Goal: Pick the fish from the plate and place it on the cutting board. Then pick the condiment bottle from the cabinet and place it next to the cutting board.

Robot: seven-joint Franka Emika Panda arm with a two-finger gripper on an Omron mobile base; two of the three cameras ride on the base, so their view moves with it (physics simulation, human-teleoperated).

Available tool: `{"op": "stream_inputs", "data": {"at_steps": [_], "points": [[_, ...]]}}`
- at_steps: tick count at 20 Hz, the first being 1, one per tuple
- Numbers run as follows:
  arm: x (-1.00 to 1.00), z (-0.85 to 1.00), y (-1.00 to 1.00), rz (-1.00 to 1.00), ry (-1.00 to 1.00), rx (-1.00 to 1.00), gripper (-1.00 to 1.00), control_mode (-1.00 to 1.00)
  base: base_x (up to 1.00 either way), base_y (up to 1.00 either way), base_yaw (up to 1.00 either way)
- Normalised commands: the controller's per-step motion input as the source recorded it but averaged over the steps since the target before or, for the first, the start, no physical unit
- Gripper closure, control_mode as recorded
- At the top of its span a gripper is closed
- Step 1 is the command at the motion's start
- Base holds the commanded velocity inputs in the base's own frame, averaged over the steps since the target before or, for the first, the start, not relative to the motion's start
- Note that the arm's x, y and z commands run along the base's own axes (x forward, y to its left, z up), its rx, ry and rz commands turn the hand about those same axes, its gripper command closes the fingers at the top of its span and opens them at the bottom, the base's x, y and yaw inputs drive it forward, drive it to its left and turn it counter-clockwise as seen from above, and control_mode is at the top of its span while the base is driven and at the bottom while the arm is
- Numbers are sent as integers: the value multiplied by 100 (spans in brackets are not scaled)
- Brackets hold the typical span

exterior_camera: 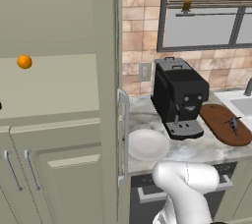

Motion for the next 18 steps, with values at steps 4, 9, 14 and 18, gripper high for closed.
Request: {"op": "stream_inputs", "data": {"at_steps": [4, 9, 14, 18], "points": [[-46, 64, 37, 0, -19, -5, -100, -100, 0, 0, 0], [-50, 49, 46, -5, -19, -7, -100, -100, 0, 0, 0], [-32, 30, 44, -11, -13, -9, -100, -100, 0, 0, 0], [-33, 23, 48, -14, -10, -10, -100, -100, 0, 0, 0]]}}
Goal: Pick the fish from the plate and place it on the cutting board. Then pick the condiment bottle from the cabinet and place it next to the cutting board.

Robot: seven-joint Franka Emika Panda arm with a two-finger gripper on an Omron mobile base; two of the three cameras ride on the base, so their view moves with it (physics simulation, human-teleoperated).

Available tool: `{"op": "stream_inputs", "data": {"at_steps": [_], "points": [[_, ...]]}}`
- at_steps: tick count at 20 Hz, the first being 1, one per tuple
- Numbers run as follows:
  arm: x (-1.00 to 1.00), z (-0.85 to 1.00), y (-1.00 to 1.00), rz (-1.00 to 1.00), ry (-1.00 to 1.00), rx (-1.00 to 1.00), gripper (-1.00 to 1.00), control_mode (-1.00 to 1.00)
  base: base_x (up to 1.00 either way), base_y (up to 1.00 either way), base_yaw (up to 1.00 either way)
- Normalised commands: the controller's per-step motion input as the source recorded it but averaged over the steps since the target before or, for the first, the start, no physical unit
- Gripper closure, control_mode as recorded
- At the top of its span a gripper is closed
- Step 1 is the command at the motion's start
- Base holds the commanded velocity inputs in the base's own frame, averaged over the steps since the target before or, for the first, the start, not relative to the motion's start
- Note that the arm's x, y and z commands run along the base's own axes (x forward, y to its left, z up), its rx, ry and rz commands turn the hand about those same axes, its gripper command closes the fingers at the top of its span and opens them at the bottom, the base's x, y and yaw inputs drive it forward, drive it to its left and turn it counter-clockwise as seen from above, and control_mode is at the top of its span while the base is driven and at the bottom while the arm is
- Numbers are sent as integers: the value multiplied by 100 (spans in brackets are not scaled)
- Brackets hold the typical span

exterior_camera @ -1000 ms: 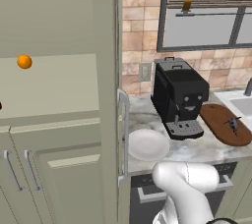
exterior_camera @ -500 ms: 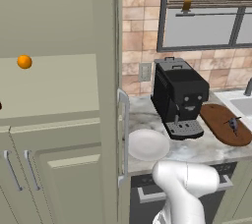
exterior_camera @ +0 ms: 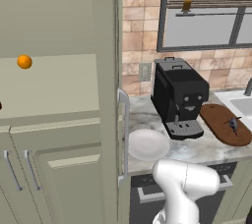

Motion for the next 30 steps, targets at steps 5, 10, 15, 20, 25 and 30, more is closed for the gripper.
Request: {"op": "stream_inputs", "data": {"at_steps": [5, 10, 15, 20, 25, 30], "points": [[-23, 21, 42, -11, -10, -11, -100, -100, 0, 0, 0], [-28, 9, 26, -3, -15, -9, -100, -100, 0, 0, 0], [-35, 1, 38, 0, -17, -9, -100, -100, 0, 0, 0], [-28, 0, 61, -2, -13, -11, -100, -100, 0, 0, 0], [-14, 0, 73, -6, -8, -12, -100, -100, 0, 0, 0], [0, 0, 68, -10, -8, -10, -100, -100, 0, 0, 0]]}}
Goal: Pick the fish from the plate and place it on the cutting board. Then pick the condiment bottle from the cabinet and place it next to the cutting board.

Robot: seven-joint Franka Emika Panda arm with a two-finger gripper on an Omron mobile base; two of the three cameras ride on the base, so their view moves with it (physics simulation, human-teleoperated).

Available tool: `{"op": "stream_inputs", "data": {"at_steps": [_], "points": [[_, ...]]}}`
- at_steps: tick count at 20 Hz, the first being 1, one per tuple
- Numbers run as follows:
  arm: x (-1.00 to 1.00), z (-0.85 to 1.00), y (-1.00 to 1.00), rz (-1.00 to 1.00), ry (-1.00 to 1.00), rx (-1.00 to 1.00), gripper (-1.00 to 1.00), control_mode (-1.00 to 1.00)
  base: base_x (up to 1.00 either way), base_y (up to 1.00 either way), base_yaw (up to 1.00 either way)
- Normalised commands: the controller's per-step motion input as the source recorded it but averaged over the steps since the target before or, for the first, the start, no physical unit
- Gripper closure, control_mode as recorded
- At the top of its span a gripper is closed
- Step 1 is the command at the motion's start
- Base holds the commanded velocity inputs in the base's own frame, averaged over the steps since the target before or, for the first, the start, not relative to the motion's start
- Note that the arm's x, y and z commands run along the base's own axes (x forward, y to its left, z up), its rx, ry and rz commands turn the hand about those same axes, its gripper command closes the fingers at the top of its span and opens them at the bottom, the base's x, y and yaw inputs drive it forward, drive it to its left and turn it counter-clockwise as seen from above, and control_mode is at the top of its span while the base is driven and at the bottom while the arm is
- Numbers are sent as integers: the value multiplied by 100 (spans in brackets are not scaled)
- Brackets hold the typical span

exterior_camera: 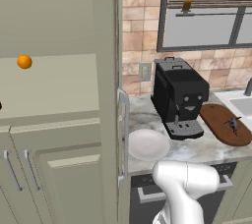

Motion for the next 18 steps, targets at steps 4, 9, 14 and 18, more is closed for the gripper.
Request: {"op": "stream_inputs", "data": {"at_steps": [4, 9, 14, 18], "points": [[0, 0, 65, -12, -9, -10, -100, -100, 0, 0, 0], [-5, 0, 52, -11, -10, -9, -100, -100, 0, 0, 0], [-20, 0, 13, -8, -13, -7, -100, -100, 0, 0, 0], [-19, -2, 0, -7, -14, -6, -100, -100, 0, 0, 0]]}}
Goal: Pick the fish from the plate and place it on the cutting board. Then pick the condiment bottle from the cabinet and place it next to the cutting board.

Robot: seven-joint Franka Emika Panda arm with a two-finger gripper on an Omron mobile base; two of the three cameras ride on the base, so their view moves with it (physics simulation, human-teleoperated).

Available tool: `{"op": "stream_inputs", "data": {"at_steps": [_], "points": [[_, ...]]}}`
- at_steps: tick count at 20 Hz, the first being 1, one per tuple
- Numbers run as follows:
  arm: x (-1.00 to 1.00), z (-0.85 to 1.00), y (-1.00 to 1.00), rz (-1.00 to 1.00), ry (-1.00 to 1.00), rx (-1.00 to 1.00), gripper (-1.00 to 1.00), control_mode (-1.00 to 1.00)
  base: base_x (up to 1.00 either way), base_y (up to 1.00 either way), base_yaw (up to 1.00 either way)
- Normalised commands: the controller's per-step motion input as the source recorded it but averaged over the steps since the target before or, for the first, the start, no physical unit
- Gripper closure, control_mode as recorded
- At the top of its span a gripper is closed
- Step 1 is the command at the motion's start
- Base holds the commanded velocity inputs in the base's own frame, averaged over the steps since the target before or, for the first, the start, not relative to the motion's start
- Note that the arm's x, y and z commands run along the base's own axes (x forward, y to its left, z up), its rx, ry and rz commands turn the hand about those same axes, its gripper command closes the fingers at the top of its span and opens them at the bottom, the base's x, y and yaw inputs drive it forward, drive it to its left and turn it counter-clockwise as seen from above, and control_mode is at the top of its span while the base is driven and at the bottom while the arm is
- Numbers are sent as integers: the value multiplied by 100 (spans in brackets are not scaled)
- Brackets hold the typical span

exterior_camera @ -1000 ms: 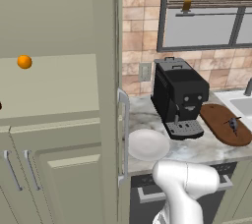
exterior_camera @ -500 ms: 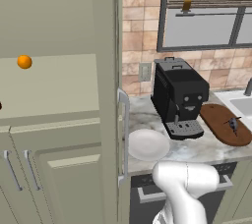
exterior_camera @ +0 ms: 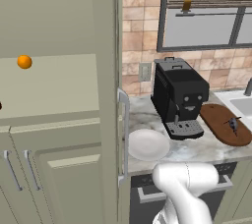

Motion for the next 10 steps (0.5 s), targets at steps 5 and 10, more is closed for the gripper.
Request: {"op": "stream_inputs", "data": {"at_steps": [5, 10], "points": [[-3, -1, 0, -3, -6, -1, -100, 100, 0, 0, 0], [0, 0, 0, 0, 0, 0, -100, 100, -2, 0, 0]]}}
